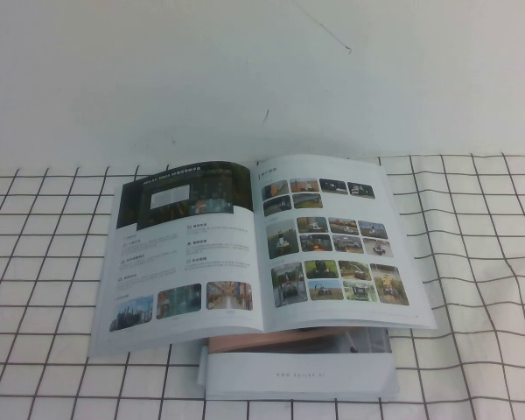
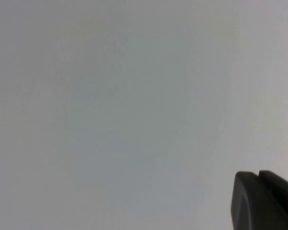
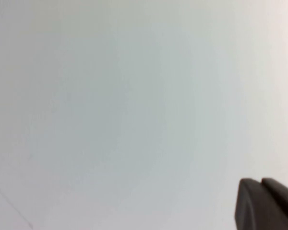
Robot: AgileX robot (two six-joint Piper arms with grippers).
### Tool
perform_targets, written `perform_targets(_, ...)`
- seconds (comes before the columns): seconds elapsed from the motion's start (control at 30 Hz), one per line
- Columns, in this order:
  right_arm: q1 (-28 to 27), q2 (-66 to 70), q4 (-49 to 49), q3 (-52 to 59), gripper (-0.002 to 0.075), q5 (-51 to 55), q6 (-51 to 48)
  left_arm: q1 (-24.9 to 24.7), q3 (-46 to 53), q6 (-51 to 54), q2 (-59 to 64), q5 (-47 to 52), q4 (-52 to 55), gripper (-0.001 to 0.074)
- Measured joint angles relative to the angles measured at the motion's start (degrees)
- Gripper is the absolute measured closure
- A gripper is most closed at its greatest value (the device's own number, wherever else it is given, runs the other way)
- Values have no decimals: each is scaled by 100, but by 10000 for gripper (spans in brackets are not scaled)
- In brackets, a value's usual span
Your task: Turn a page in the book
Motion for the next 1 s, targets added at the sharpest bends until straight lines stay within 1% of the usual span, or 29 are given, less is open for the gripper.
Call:
perform_targets(0.07, 0, 0, 55, 0, 728, -405, 209, 0, 0, -12, 0, -386, 0, 738)
perform_targets(0.17, 0, 0, 236, 0, 728, -838, 209, 0, 0, -35, 0, -986, 0, 738)
perform_targets(0.3, 0, 0, 541, 0, 728, -919, 246, 0, 0, -80, 0, -1439, -4, 738)
perform_targets(0.37, 0, 0, 565, -88, 728, -568, 257, 0, 0, -103, -4, -1504, -90, 738)
perform_targets(0.47, 0, 0, 292, -565, 728, 514, 267, 0, 0, -152, -13, -1403, -193, 737)
perform_targets(0.5, 0, 0, 162, -746, 728, 853, 267, 0, -17, -169, -17, -1139, -204, 737)
perform_targets(0.53, 0, 0, 9, -989, 728, 1294, 267, 0, -113, -187, -17, -666, -216, 737)
perform_targets(0.6, 0, 0, -187, -1498, 728, 2179, 267, 0, -535, -206, -17, 569, -216, 737)
perform_targets(0.67, 0, 0, -287, -1992, 728, 3249, 267, 0, -1093, -193, -17, 2115, -216, 737)
perform_targets(0.73, 0, 102, -300, -2385, 728, 4221, 267, 0, -1547, -125, 12, 3278, -216, 737)
perform_targets(0.8, 0, 379, -309, -2696, 728, 4912, 267, 0, -1923, -85, 154, 4282, -216, 737)
perform_targets(0.9, 0, 934, -223, -3061, 728, 5623, 267, 0, -2396, -88, 511, 5307, -314, 737)
perform_targets(1.0, 0, 1575, 270, -3315, 728, 6121, -21, 0, -2891, -5, 1008, 6184, -775, 738)
